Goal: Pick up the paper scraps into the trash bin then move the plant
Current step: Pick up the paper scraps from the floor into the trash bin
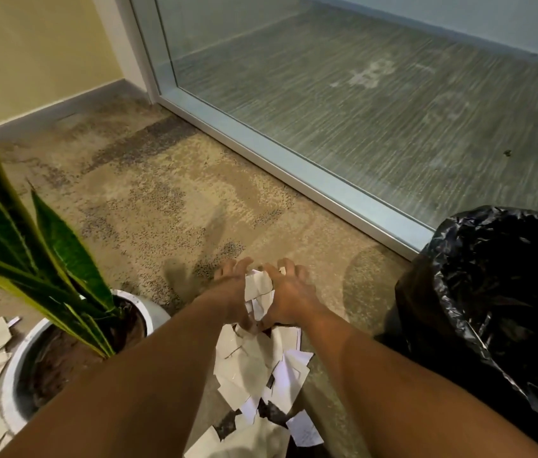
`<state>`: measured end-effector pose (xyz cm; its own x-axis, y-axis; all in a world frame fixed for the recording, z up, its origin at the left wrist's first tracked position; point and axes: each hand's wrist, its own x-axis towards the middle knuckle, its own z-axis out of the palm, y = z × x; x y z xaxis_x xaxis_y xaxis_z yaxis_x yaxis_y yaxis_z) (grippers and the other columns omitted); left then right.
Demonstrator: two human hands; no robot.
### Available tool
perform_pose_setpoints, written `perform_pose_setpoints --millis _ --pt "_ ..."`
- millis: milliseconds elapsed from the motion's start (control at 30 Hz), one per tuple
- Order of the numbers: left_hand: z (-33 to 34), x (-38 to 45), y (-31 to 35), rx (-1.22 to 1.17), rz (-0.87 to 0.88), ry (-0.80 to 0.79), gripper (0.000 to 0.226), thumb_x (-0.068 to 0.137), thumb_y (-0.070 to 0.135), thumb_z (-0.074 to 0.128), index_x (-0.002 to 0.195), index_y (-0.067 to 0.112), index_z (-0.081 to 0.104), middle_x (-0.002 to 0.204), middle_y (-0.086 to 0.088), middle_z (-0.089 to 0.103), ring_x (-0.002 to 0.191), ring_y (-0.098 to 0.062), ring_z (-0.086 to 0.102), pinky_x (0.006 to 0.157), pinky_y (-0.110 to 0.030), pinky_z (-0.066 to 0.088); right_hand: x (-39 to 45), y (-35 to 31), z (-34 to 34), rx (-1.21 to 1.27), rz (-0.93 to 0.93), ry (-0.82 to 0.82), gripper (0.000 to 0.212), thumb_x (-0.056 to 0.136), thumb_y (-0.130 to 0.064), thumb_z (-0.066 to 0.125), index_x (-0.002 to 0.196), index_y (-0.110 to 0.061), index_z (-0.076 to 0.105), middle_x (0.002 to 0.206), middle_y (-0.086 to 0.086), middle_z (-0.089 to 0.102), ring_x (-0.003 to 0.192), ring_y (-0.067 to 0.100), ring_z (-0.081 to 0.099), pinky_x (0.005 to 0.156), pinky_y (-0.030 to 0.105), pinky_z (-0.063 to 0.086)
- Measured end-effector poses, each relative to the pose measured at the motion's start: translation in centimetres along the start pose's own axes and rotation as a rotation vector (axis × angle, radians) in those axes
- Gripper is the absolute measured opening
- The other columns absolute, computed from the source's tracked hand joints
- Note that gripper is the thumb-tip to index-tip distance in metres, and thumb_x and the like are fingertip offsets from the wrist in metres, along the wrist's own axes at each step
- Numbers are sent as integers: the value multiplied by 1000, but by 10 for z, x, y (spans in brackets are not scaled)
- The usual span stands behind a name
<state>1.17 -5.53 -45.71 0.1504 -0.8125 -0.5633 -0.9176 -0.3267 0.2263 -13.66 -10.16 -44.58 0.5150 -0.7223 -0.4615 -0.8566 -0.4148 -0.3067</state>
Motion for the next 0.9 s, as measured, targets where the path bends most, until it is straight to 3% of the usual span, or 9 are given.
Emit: perform_pose_setpoints --millis 100,233,333,400,533,600,667,767,900 --pt "-5 -2 5 14 10 -28 135 56 33 94 158 31 5 162 2 1 149 -32 9 115 -57 30 7 -1 9 -15 17 -6 120 59 -45 88 154 -32 16 157 9 16 143 41 15 106 61 36" --pt "-1 1 5 77 32 30 117 58 30 92 152 30 22 152 -3 28 138 -30 28 112 -47 37 10 -1 14 -85 2 0 108 67 -45 85 153 -33 21 148 9 27 135 38 27 102 55 42" --pt "0 0 4 48 -3 29 104 61 35 90 147 29 31 141 -6 33 131 -31 38 105 -46 45 12 0 15 -10 6 14 86 75 -37 80 148 -38 34 139 6 32 132 34 30 97 48 48" --pt "-2 -4 4 -2 0 26 84 69 38 84 139 27 40 137 -7 40 125 -30 47 99 -42 48 11 1 19 47 16 11 73 82 -27 74 146 -35 40 138 8 34 132 34 34 98 43 49" --pt "1 -12 10 -98 -3 -42 42 82 25 77 120 20 59 123 -5 62 100 -22 59 74 -26 44 1 0 23 155 36 7 51 86 -16 67 136 -24 56 131 11 44 117 32 54 94 36 51" --pt "2 -16 13 -127 -22 -52 34 84 21 77 116 18 67 116 -2 68 103 -22 64 74 -25 47 -7 0 20 224 62 32 40 86 -13 65 125 -22 66 125 12 54 111 33 60 89 34 53" --pt "-2 -21 16 -156 -63 -63 35 83 21 78 116 12 70 101 -3 71 93 -20 69 66 -24 49 -13 -1 12 287 104 80 30 87 -9 62 114 -17 72 116 13 61 98 34 67 78 35 58" --pt "-12 -29 23 -222 -113 -18 36 84 20 75 118 11 67 94 -5 69 76 -18 64 59 -25 50 -24 -1 -3 320 147 178 31 86 -6 60 112 -15 72 112 15 67 96 35 68 77 35 58" --pt "-29 -40 36 -315 -105 89 24 83 17 70 104 5 70 94 -8 71 83 -23 69 66 -31 56 -39 -1 -29 401 186 299 44 83 -3 57 124 -14 67 121 17 65 105 35 64 83 33 56"
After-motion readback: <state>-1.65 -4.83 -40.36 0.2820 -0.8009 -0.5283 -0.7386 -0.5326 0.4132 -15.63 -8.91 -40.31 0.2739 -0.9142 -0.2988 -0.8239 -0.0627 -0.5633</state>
